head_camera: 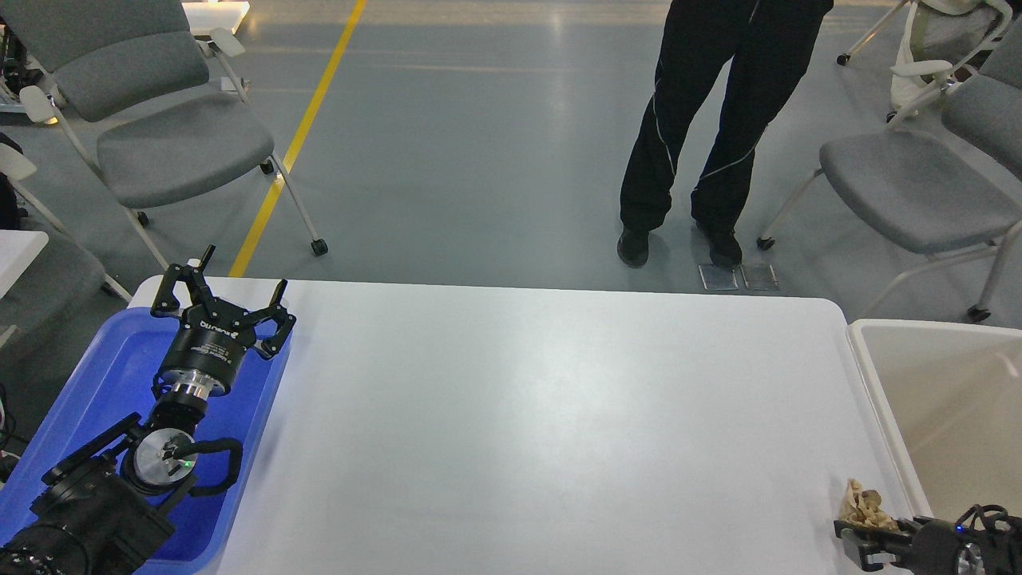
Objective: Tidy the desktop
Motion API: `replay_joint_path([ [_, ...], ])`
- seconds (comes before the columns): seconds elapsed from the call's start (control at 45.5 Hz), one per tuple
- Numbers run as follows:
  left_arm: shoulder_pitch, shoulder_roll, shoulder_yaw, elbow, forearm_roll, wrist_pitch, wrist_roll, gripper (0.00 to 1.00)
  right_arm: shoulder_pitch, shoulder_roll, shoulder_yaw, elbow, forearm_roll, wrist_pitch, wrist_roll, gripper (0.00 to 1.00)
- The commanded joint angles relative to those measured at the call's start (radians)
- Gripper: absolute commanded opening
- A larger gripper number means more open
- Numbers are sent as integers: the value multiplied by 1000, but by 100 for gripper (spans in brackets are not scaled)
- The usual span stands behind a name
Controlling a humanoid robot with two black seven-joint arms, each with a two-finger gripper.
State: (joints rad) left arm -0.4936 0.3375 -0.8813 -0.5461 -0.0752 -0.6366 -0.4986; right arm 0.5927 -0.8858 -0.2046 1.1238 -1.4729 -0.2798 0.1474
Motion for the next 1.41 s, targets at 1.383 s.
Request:
replay_joint_path([
  [1.383, 1, 0, 1, 0, 0, -2, 0, 100, 625, -645, 88, 416, 98, 496, 115, 0],
])
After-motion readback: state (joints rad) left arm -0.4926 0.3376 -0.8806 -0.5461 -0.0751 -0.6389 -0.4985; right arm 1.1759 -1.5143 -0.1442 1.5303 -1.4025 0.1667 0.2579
